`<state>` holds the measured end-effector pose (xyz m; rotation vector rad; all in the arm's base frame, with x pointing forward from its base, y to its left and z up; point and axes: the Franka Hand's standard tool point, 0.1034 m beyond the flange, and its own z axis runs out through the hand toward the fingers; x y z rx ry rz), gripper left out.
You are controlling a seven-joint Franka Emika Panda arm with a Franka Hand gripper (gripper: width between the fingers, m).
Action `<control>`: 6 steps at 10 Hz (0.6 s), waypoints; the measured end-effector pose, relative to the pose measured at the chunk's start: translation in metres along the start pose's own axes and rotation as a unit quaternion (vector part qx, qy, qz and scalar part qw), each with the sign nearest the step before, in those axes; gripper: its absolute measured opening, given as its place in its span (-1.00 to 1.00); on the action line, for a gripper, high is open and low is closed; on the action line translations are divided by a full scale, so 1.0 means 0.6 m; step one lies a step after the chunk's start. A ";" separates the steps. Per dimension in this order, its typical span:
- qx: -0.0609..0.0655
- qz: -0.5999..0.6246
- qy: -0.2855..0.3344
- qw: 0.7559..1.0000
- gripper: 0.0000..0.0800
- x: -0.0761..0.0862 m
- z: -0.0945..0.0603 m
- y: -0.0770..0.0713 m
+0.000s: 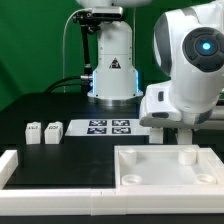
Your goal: Assemble one leg
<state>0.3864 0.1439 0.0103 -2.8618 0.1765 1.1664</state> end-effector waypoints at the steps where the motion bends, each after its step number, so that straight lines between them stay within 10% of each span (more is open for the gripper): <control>1: 0.000 0.000 0.001 1.000 -0.28 0.001 -0.002 0.000; 6: 0.003 0.005 -0.018 1.000 -0.27 -0.033 -0.059 0.025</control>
Offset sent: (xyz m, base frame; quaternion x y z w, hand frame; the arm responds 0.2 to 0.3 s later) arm 0.0026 -0.0156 0.0201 0.0002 -0.0210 -0.0128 0.9997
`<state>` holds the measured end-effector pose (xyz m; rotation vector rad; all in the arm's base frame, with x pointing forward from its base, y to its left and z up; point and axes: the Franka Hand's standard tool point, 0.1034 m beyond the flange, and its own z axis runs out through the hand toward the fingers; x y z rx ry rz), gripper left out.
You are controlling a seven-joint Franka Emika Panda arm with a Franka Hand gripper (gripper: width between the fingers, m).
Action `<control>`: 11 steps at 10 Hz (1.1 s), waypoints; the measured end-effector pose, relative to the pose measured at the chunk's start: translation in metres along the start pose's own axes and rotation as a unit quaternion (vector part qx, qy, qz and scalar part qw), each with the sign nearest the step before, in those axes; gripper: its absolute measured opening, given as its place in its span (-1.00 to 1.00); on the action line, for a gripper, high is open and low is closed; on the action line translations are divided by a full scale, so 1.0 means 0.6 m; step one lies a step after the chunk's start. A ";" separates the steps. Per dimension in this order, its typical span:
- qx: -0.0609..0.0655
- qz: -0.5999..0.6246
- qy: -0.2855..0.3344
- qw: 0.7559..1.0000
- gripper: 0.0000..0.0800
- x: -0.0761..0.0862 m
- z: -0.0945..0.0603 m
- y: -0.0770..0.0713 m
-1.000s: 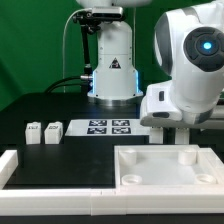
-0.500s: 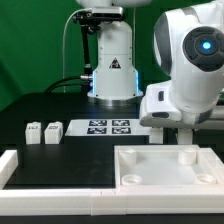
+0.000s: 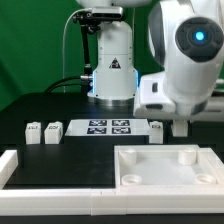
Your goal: Assemble one leg
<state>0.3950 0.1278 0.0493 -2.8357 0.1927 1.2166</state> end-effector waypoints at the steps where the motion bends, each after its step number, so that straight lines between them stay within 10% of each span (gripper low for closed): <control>1: -0.001 0.005 -0.008 1.000 -0.27 -0.016 -0.021 0.005; 4: 0.000 0.009 -0.015 1.000 -0.27 -0.030 -0.092 0.000; 7: 0.004 0.009 0.019 1.000 -0.27 -0.018 -0.086 -0.003; 11: 0.026 -0.007 0.244 0.969 -0.27 -0.008 -0.102 -0.017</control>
Offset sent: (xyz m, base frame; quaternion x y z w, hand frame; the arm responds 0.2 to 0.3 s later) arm 0.0408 0.0047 0.0539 -0.0075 -0.0630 0.0195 0.9978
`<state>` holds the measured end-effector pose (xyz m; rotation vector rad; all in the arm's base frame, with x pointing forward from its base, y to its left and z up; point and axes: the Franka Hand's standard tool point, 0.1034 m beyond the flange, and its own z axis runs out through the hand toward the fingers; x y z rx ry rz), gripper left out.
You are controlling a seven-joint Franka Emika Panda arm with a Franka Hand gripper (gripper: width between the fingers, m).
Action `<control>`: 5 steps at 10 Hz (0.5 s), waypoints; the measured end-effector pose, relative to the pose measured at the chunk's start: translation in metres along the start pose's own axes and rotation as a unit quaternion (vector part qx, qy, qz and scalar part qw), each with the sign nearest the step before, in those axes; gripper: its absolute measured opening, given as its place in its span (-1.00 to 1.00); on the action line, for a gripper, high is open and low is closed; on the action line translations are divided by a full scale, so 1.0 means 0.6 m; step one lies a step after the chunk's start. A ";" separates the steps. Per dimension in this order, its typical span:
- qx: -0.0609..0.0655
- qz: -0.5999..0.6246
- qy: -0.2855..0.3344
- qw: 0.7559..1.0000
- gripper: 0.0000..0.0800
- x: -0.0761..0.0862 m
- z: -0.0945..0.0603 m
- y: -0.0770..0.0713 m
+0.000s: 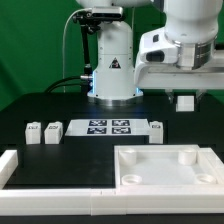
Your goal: Assemble one leg
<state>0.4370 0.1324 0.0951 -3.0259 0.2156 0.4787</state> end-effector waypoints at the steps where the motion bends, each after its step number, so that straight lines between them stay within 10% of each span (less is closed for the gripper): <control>1: -0.002 -0.015 0.048 0.999 -0.27 0.005 -0.011 0.010; 5: 0.001 -0.065 0.238 0.969 -0.27 0.060 -0.081 0.017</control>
Offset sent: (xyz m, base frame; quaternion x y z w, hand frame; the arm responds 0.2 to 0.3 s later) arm 0.0320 -0.0304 0.0321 -0.0394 0.1507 -0.0481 0.9866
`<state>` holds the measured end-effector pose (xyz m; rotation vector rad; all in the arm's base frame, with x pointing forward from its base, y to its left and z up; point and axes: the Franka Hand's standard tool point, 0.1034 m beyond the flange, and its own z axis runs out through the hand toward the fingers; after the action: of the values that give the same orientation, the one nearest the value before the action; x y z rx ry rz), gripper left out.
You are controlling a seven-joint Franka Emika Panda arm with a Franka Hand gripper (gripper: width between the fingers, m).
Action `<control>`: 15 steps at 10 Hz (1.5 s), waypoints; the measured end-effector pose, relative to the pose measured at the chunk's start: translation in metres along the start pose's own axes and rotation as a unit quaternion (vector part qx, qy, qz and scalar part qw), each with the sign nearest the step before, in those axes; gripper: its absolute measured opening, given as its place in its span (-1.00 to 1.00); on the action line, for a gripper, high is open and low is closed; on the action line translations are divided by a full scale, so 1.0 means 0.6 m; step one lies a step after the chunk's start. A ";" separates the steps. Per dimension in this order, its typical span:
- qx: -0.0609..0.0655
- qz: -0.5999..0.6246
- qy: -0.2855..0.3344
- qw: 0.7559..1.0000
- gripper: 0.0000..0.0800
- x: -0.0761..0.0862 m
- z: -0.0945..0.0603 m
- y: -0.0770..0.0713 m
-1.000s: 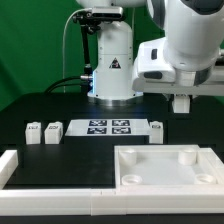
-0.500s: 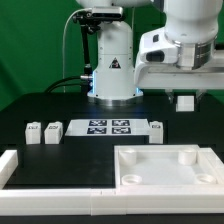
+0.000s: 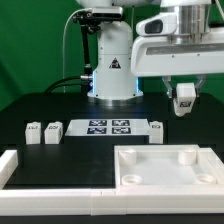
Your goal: Assemble one leg
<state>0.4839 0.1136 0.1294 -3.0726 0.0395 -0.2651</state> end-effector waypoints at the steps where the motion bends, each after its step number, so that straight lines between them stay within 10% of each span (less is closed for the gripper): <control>1: 0.008 -0.001 0.046 0.999 -0.27 0.018 -0.002 0.008; 4: 0.031 -0.017 0.138 0.990 -0.27 0.051 0.001 0.000; 8: 0.025 -0.030 0.129 0.991 -0.27 0.054 0.009 0.007; 11: 0.026 -0.045 0.137 0.989 -0.27 0.158 0.033 -0.004; 15: 0.025 -0.059 0.149 0.987 -0.27 0.230 0.068 -0.004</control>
Offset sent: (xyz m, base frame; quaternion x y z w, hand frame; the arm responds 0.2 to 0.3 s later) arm 0.0000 0.0000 0.0000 0.0000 0.1790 0.0000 0.9838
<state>0.6271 0.1141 0.1132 -2.9595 -0.1341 -0.7177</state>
